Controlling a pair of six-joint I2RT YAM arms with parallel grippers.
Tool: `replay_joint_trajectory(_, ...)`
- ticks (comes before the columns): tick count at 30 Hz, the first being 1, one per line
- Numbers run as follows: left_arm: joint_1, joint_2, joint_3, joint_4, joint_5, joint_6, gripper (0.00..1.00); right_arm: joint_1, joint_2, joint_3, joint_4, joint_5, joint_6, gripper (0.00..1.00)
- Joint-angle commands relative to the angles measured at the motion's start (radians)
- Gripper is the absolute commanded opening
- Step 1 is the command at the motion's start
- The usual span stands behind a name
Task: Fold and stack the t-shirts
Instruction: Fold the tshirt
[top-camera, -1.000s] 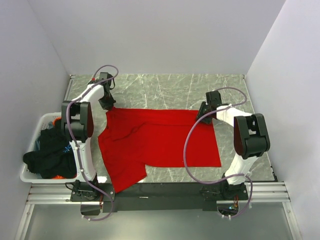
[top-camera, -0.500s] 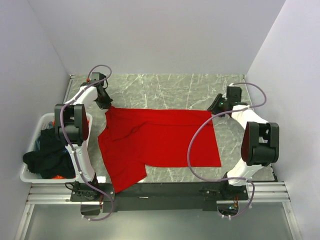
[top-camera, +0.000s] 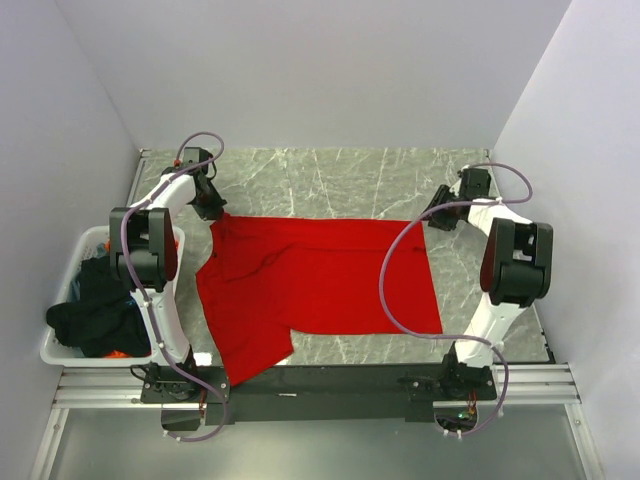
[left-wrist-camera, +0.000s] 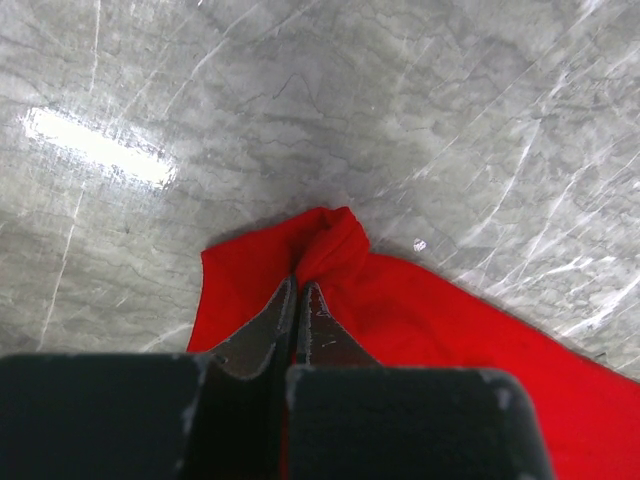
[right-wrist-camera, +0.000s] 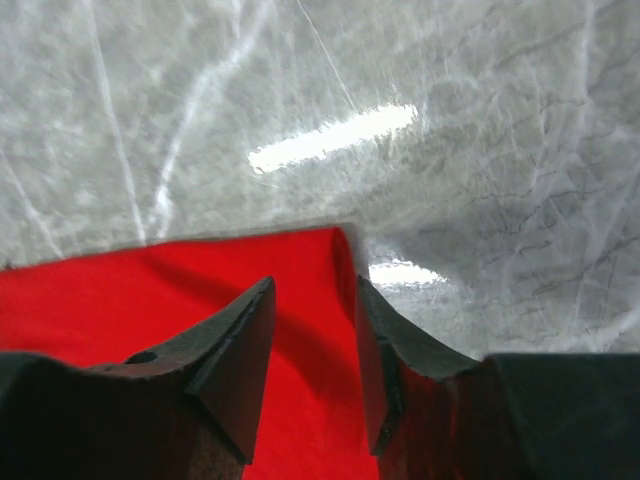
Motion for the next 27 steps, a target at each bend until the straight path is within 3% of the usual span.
replay_joint_trajectory(1, 0.004, -0.044, -0.001, 0.024, 0.015, -0.003, 0.01, -0.005, 0.041, 0.065, -0.047, -0.033, -0.049, 0.46)
replay_joint_trajectory(12, 0.006, -0.039, -0.009, 0.029, 0.013, -0.003, 0.01, -0.005, 0.125, 0.099, -0.077, -0.081, -0.061, 0.46)
replay_joint_trajectory(15, 0.009, -0.038, -0.017, 0.035, 0.016, -0.006, 0.01, -0.005, 0.145, 0.103, -0.083, -0.084, -0.069, 0.35)
replay_joint_trajectory(16, 0.01, -0.039, -0.018, 0.035, 0.018, -0.008, 0.01, -0.006, 0.148, 0.106, -0.089, -0.075, -0.07, 0.18)
replay_joint_trajectory(18, 0.013, -0.042, -0.024, 0.038, 0.023, -0.011, 0.01, -0.008, 0.147, 0.105, -0.093, -0.041, -0.075, 0.01)
replay_joint_trajectory(27, 0.018, -0.085, -0.043, 0.087, 0.056, -0.037, 0.01, -0.088, 0.062, 0.12, -0.084, 0.122, -0.084, 0.0)
